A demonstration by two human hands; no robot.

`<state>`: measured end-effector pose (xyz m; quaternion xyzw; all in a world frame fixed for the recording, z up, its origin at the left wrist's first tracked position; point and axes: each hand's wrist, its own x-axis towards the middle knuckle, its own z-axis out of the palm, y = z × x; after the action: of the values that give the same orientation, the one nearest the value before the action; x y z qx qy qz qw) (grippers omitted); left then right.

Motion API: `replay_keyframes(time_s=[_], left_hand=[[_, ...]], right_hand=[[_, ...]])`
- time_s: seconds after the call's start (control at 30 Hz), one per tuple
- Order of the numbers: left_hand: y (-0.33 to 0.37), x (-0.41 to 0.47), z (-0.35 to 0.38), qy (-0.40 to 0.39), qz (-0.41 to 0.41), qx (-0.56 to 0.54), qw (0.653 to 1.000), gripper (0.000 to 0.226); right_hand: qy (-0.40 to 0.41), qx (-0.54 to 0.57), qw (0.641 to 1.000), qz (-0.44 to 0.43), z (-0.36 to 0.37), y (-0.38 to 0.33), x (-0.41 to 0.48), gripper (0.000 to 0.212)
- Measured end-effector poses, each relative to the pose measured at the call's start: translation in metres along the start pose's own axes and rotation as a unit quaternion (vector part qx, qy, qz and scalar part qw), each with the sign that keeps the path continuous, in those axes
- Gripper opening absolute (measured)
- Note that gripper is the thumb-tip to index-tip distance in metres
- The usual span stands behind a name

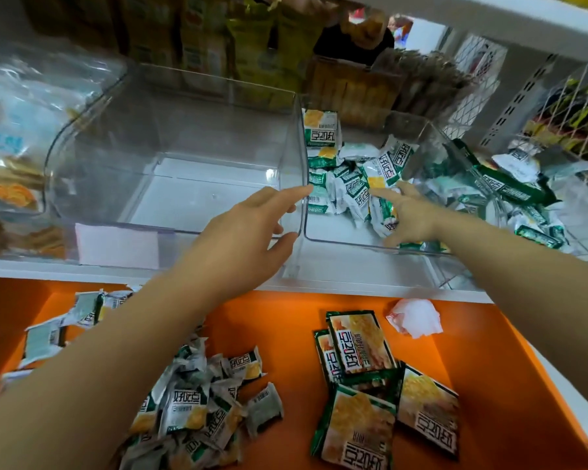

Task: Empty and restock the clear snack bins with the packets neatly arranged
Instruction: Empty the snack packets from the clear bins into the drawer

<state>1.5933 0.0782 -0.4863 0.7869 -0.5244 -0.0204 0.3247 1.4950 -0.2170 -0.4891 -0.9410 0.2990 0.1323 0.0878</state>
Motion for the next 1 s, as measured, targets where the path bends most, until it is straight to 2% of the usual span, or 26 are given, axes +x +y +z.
replay_keyframes(time_s=[0.17, 0.33, 0.37, 0.47, 0.5, 0.6, 0.67, 0.77, 0.83, 1.0], left_hand=[[0.002, -0.002, -0.001, 0.007, -0.003, -0.005, 1.0, 0.059], [0.003, 0.0, 0.0, 0.009, -0.01, -0.008, 1.0, 0.058], [0.004, 0.0, 0.001, 0.009, -0.01, -0.007, 1.0, 0.058], [0.003, 0.0, 0.001, 0.009, -0.007, 0.002, 1.0, 0.057], [0.002, 0.0, 0.001, 0.01, -0.007, 0.003, 1.0, 0.057], [0.0, 0.0, 0.003, 0.012, -0.004, 0.005, 1.0, 0.057], [0.0, 0.0, 0.003, 0.014, -0.002, 0.003, 1.0, 0.057], [0.002, 0.0, 0.001, 0.012, 0.0, -0.001, 1.0, 0.057], [0.003, -0.001, 0.0, 0.006, 0.003, -0.002, 1.0, 0.056], [0.003, -0.002, -0.004, -0.01, 0.001, -0.005, 1.0, 0.055]], right_hand=[[-0.009, -0.01, 0.999, -0.031, -0.003, 0.003, 0.002, 0.098], [-0.057, -0.043, 0.997, -0.032, -0.003, -0.001, 0.009, 0.116], [-0.065, -0.042, 0.997, -0.03, -0.003, -0.001, 0.013, 0.111], [-0.07, -0.032, 0.996, -0.039, -0.006, -0.006, 0.017, 0.076], [-0.076, -0.032, 0.996, -0.039, -0.007, -0.007, 0.018, 0.073], [-0.105, -0.026, 0.993, -0.041, -0.005, -0.006, 0.018, 0.082], [-0.109, -0.028, 0.993, -0.046, -0.003, -0.004, 0.017, 0.081], [-0.079, -0.013, 0.995, -0.053, -0.005, -0.001, 0.012, 0.062], [-0.049, 0.045, 0.996, -0.061, -0.009, -0.001, 0.002, 0.051], [0.073, 0.17, 0.979, -0.092, -0.039, -0.007, -0.049, 0.051]])
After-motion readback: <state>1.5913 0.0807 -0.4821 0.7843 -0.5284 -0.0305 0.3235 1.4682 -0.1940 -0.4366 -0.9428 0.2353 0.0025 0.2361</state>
